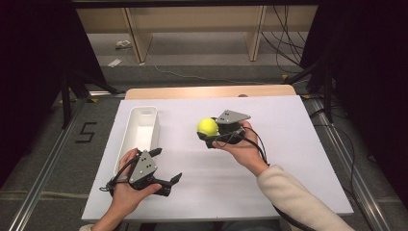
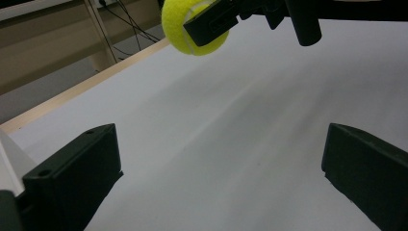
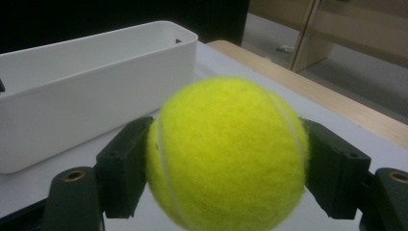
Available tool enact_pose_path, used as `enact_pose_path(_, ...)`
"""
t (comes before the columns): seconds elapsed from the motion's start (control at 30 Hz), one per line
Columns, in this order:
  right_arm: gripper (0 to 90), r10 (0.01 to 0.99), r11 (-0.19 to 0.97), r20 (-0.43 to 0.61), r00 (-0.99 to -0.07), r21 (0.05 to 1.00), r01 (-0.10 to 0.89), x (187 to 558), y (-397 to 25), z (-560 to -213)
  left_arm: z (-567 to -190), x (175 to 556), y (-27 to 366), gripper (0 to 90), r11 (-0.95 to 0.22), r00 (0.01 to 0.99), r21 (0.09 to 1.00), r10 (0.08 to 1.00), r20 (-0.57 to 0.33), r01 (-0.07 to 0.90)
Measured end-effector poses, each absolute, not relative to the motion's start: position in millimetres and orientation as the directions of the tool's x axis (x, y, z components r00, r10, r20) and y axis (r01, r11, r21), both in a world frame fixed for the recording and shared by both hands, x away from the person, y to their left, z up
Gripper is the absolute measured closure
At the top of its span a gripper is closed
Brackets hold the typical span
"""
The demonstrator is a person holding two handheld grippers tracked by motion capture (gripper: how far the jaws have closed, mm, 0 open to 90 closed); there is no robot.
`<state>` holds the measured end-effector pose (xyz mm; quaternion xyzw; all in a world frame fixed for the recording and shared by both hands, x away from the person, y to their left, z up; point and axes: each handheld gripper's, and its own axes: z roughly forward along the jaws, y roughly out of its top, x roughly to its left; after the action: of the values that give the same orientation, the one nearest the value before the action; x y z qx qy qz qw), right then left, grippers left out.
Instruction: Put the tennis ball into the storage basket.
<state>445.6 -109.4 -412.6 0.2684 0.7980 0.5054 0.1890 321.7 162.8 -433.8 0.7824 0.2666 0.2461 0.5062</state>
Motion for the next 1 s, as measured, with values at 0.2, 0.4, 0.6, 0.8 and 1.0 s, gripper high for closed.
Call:
enact_pose_path(0.2, 26.1, 0.615, 0.344, -0.029, -0.788, 0.909, 0.235, 444.0, -107.4, -411.2, -433.8, 321.7, 162.8, 0.0, -0.346, 0.737, 0.923, 0.666, 0.116, 0.167)
enact_pose_path(0.4, 26.1, 0.610, 0.347, -0.032, -0.792, 0.909, 0.230, 443.3, -106.2, -410.9, -433.9, 321.8, 162.8, 0.0, -0.345, 0.737, 0.923, 0.667, 0.115, 0.168)
enact_pose_path(0.6, 26.1, 0.606, 0.346, -0.033, -0.795, 0.911, 0.226, 442.0, -104.3, -410.2, -433.9, 321.6, 162.7, 0.0, -0.344, 0.736, 0.924, 0.667, 0.113, 0.169)
enact_pose_path(0.8, 26.1, 0.601, 0.347, -0.033, -0.799, 0.911, 0.224, 440.9, -102.7, -409.3, -433.7, 321.4, 163.1, 0.0, -0.342, 0.737, 0.924, 0.667, 0.112, 0.169)
enact_pose_path(1.0, 26.1, 0.596, 0.346, -0.028, -0.803, 0.911, 0.225, 440.1, -101.9, -408.3, -433.7, 321.3, 162.8, 0.0, -0.344, 0.737, 0.924, 0.666, 0.114, 0.168)
